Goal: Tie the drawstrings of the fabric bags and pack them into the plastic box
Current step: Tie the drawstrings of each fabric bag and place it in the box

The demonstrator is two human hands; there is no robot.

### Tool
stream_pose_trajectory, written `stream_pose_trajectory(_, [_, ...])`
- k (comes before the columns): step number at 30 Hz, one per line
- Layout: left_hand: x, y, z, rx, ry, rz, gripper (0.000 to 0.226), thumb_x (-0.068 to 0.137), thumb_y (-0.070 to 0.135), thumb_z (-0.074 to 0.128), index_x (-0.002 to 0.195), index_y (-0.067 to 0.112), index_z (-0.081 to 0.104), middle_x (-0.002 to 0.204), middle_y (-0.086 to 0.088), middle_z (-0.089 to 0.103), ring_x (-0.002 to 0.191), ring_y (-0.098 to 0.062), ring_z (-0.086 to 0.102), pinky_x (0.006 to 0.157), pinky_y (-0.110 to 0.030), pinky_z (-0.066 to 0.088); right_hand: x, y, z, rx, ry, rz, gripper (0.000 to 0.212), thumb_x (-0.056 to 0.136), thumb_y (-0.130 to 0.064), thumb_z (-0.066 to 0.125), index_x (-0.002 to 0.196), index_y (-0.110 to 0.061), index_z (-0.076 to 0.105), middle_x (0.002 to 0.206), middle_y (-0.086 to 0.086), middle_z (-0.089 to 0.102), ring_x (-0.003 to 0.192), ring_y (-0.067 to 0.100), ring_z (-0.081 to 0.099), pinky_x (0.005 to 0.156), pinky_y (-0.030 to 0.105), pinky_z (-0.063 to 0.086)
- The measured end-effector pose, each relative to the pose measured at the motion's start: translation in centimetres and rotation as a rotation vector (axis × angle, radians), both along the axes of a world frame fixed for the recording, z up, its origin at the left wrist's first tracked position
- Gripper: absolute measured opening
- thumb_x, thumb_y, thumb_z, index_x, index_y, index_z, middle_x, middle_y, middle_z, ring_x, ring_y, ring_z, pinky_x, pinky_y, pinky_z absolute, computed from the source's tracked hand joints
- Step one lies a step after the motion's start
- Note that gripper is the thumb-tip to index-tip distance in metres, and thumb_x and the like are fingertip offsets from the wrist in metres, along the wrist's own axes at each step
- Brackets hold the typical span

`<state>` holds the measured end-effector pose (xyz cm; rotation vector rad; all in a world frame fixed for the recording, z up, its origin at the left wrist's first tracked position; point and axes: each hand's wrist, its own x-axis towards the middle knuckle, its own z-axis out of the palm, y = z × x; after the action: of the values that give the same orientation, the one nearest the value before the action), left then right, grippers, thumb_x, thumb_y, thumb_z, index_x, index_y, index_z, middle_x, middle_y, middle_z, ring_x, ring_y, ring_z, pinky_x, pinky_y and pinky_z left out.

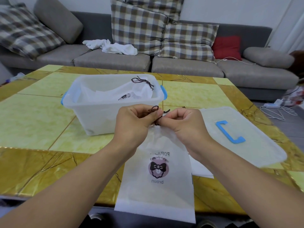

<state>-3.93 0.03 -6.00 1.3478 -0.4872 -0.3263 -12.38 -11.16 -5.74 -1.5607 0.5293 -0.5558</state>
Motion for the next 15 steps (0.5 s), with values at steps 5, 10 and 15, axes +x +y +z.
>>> stream_pose_trajectory(5, [0.43, 0.39, 0.1, 0.07, -0.198, 0.009, 0.012, 0.082, 0.002, 0.078, 0.08, 0.014, 0.078, 0.076, 0.0, 0.078, 0.072, -0.011, 0.073, 0.071, -0.023, 0.057, 0.65, 0.3, -0.53, 0.154, 0.005, -0.028, 0.024, 0.073, -0.01, 0.085, 0.079, -0.015, 0.062, 0.071, 0.006, 0.066, 0.065, 0.019, 0.062, 0.063, 0.029, 0.049])
stream_pose_trajectory(10, [0.54, 0.56, -0.16, 0.159, -0.452, 0.024, 0.026, 0.084, -0.002, 0.074, 0.082, 0.023, 0.079, 0.078, 0.009, 0.077, 0.077, -0.007, 0.073, 0.074, -0.02, 0.057, 0.89, 0.77, -0.77, 0.069, 0.03, -0.004, 0.011, 0.087, -0.012, 0.071, 0.097, -0.006, 0.07, 0.096, 0.022, 0.074, 0.08, 0.023, 0.066, 0.073, 0.035, 0.049])
stream_pose_trajectory(15, [0.78, 0.64, 0.08, 0.116, -0.424, -0.009, 0.022, 0.083, -0.003, 0.075, 0.083, 0.019, 0.079, 0.079, 0.007, 0.078, 0.079, -0.008, 0.074, 0.074, -0.017, 0.054, 0.88, 0.02, -0.2, 0.166, 0.121, 0.157, 0.01, 0.092, -0.009, 0.063, 0.095, 0.0, 0.067, 0.096, 0.02, 0.067, 0.084, 0.024, 0.058, 0.079, 0.039, 0.044])
